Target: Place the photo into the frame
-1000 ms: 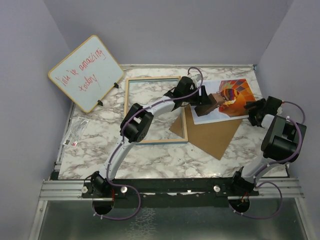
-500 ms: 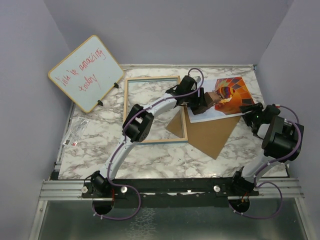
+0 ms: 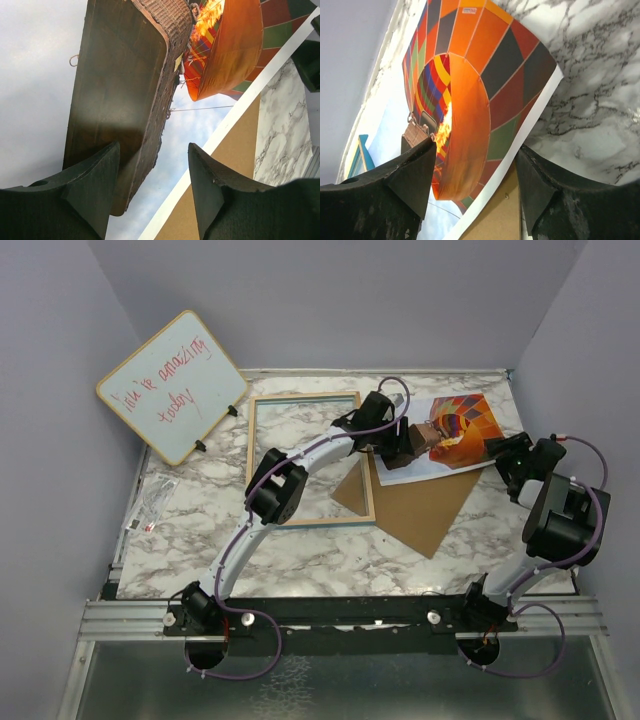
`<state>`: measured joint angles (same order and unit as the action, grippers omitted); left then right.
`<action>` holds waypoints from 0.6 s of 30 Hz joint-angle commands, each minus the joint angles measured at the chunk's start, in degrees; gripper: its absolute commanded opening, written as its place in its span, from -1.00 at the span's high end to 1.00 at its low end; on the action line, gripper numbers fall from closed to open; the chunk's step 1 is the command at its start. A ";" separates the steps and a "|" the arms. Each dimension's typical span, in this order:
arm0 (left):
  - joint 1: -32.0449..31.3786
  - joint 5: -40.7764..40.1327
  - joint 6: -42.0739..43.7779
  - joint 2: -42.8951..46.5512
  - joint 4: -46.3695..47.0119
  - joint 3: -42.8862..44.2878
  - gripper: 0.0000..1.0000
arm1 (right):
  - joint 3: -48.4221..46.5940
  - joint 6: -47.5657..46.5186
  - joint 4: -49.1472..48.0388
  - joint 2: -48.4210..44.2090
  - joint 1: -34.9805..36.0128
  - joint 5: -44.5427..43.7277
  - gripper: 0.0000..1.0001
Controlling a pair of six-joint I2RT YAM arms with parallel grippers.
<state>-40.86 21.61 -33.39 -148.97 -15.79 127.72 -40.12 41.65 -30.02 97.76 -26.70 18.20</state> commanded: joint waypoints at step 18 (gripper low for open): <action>-0.36 1.17 3.36 -3.77 -8.55 -1.89 -0.16 | 0.03 12.97 -19.56 11.67 5.74 15.01 0.25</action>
<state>-40.88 22.33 -31.79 -148.97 -15.99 127.72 -41.15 50.30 -41.36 108.31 -23.16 30.83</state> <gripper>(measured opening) 0.580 0.442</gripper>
